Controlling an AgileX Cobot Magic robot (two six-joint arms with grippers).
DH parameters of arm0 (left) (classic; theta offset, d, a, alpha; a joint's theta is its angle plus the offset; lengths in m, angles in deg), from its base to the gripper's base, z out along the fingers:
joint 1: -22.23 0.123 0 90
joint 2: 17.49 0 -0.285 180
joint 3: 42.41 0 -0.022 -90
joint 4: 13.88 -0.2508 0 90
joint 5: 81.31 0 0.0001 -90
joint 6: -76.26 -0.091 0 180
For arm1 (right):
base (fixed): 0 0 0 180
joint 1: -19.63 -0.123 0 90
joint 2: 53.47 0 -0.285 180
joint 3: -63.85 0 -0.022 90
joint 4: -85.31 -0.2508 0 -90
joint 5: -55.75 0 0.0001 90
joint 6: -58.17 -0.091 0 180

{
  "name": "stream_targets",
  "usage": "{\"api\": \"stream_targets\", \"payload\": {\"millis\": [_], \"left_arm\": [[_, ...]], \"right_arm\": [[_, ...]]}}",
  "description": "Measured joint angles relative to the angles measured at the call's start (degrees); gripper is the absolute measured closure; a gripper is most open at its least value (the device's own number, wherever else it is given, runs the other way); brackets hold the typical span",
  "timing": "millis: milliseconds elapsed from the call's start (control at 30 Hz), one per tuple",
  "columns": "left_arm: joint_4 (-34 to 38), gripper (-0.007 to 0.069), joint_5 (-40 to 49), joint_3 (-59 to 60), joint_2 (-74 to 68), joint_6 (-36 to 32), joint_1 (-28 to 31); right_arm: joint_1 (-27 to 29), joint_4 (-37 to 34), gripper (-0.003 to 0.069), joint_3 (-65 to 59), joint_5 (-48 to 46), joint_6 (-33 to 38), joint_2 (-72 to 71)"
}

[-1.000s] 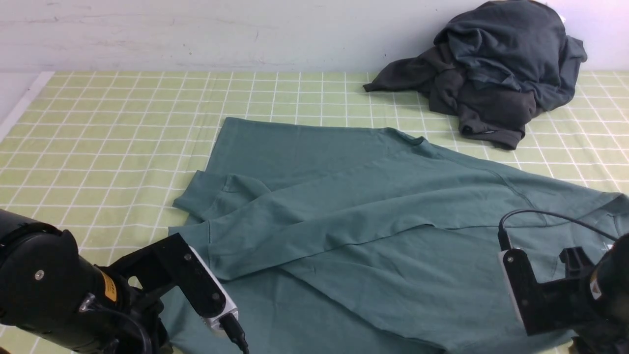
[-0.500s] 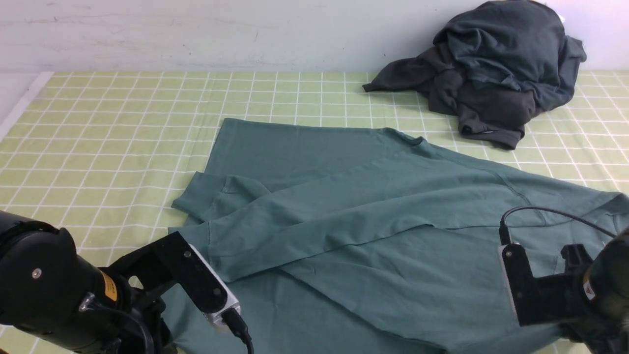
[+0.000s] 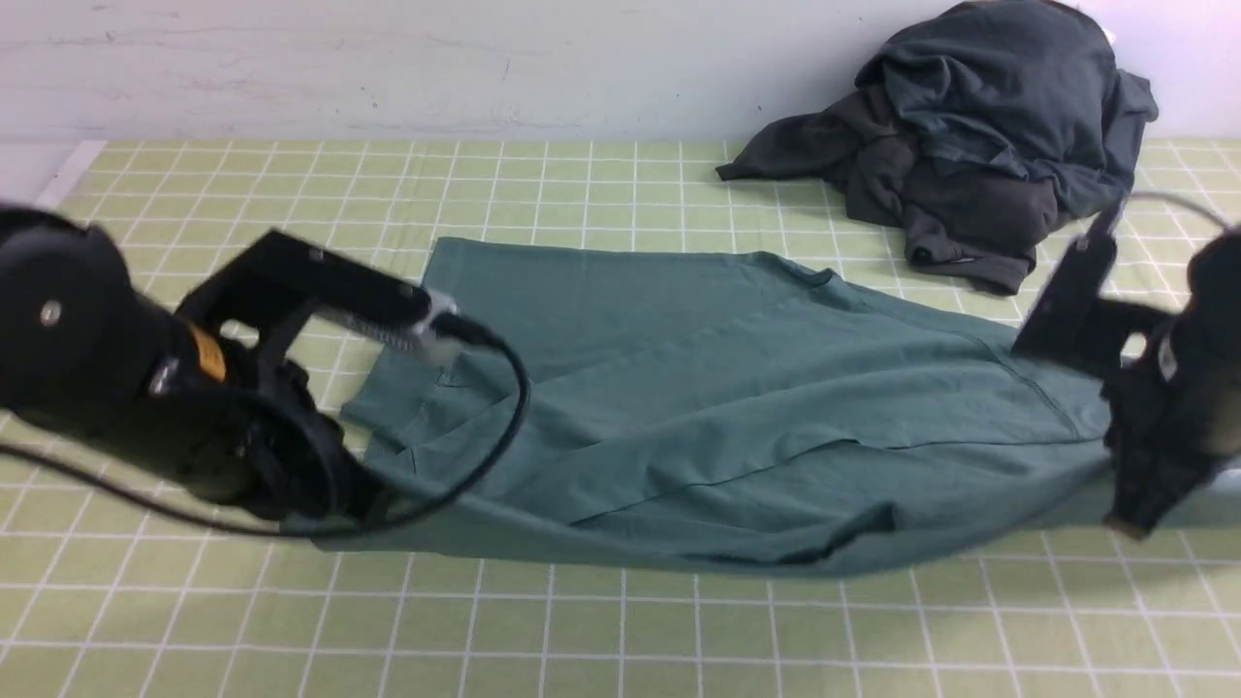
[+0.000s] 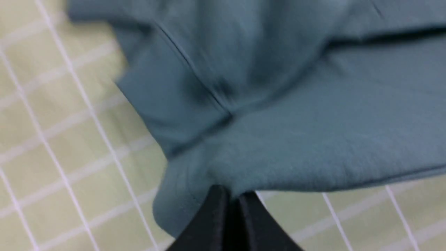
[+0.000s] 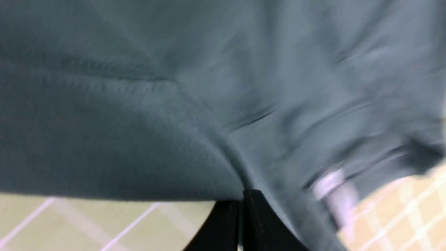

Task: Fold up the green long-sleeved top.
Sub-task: Use both arms to drag the lower edge of the fabric forward and fold it over the upper edge

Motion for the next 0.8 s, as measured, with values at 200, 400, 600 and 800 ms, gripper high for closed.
{"api": "stream_targets", "payload": {"millis": [200,400,600,800], "left_arm": [[-0.9,0.0624,-1.8,-20.8,-16.2,0.0,3.9],[-2.9,0.0624,-4.0,-43.4,-34.8,0.1,5.8],[-7.4,0.0613,-7.3,-63.1,-52.6,0.1,6.1],[-14.9,0.0417,-8.1,-76.7,-66.6,11.0,7.7]], "right_arm": [[4.9,-3.9,0.0661,13.4,6.3,0.0,4.9],[6.5,-4.0,0.0661,21.9,11.1,0.0,14.8],[7.2,-2.8,0.0656,28.1,16.8,-2.2,25.5],[7.9,-1.5,0.0532,34.3,19.1,-10.8,34.8]]}}
